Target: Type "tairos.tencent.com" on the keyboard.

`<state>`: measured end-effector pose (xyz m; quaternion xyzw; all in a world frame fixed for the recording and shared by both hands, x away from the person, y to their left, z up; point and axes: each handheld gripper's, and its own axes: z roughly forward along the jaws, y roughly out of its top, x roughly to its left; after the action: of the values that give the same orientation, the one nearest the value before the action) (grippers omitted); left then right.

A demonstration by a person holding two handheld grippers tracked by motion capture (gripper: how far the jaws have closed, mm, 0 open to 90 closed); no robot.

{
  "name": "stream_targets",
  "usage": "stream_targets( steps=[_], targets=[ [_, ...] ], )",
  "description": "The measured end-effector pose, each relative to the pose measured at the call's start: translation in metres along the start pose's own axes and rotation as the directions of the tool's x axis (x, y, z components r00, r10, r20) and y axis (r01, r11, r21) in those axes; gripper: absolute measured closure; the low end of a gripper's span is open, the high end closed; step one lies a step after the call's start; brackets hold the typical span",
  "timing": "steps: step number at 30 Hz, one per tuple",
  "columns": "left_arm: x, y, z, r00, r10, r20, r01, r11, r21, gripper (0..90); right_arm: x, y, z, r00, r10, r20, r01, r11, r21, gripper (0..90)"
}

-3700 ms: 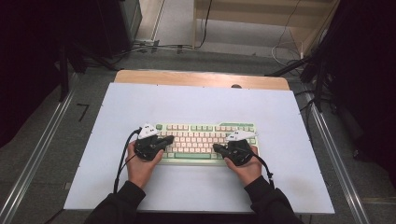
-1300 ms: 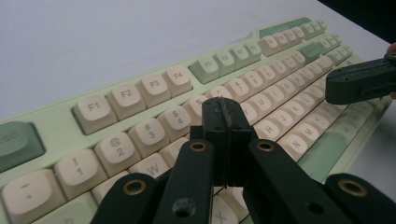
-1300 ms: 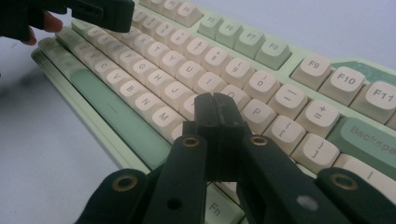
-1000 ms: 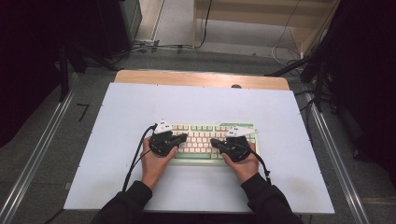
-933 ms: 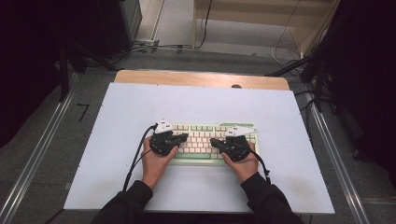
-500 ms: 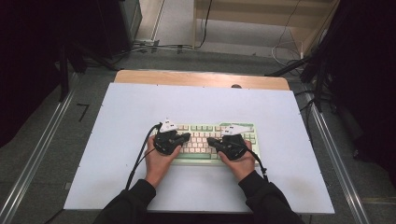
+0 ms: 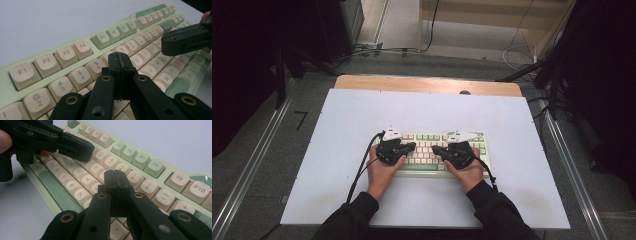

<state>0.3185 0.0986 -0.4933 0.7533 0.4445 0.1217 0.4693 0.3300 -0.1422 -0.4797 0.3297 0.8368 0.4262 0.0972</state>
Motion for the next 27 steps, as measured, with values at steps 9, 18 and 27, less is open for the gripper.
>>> stream_targets(
  steps=[9,18,27],
  targets=[
    [0.007,0.001,-0.012,0.9999,-0.013,-0.003,0.013,0.9998,-0.013,90.0,0.001,0.001,-0.005,1.0000,0.008,-0.004,-0.009,1.000,-0.018,88.4],
    [0.016,-0.003,-0.022,0.9994,-0.014,-0.032,0.014,0.9999,-0.009,90.0,0.003,0.000,-0.003,1.0000,0.001,-0.004,-0.001,1.000,-0.012,88.4],
    [0.017,-0.006,-0.023,0.9987,0.002,-0.050,-0.002,1.0000,0.008,90.0,0.003,0.000,-0.004,1.0000,0.001,-0.004,-0.001,1.000,-0.014,88.3]
  ],
)
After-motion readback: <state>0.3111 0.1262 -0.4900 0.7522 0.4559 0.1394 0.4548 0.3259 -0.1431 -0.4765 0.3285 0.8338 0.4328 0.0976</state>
